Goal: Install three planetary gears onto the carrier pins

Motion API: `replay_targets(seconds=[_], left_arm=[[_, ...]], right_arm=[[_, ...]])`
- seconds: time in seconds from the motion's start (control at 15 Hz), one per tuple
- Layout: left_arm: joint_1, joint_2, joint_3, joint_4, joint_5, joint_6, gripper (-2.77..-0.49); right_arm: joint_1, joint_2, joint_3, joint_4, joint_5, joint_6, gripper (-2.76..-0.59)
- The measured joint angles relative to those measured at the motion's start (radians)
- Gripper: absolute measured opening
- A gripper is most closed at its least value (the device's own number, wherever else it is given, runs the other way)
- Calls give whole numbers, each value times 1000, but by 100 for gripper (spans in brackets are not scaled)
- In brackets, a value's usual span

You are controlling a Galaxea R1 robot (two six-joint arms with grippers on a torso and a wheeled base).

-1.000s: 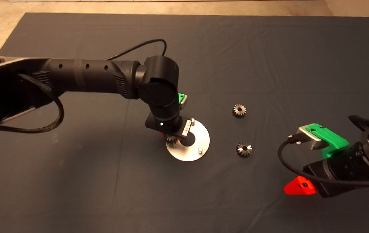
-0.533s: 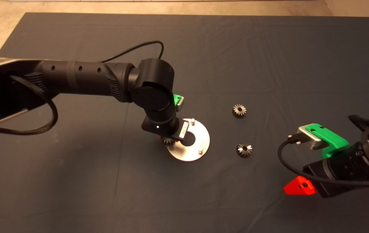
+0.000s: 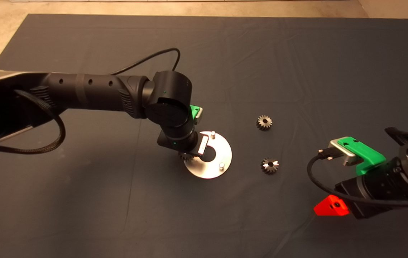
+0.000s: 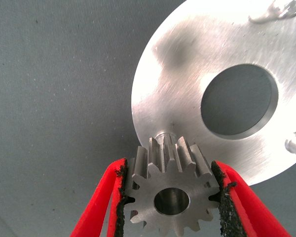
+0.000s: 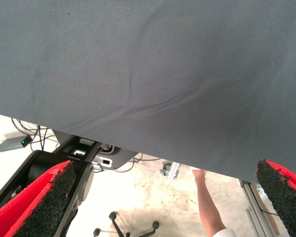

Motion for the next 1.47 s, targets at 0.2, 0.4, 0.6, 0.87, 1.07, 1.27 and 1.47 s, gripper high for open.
replay_targets(seconds=[0.2, 0.4, 0.6, 0.87, 1.07, 1.27, 1.47], left_arm=[[0, 0, 5, 11, 0, 0, -226], [0, 0, 5, 13, 0, 0, -226], [0, 0, 6, 17, 0, 0, -226], [0, 0, 6, 29, 0, 0, -226], [0, 0, 15, 37, 0, -4, -226], [0, -1, 47, 39, 0, -20, -226], [6, -3, 52, 52, 1, -27, -226]], right_arm=[[0, 0, 0, 0, 0, 0, -61], [0, 0, 0, 0, 0, 0, -61], [0, 0, 0, 0, 0, 0, -61], [0, 0, 0, 0, 0, 0, -61], [-2, 0, 0, 0, 0, 0, -61], [-8, 0, 0, 0, 0, 0, -61], [-9, 0, 0, 0, 0, 0, -61]])
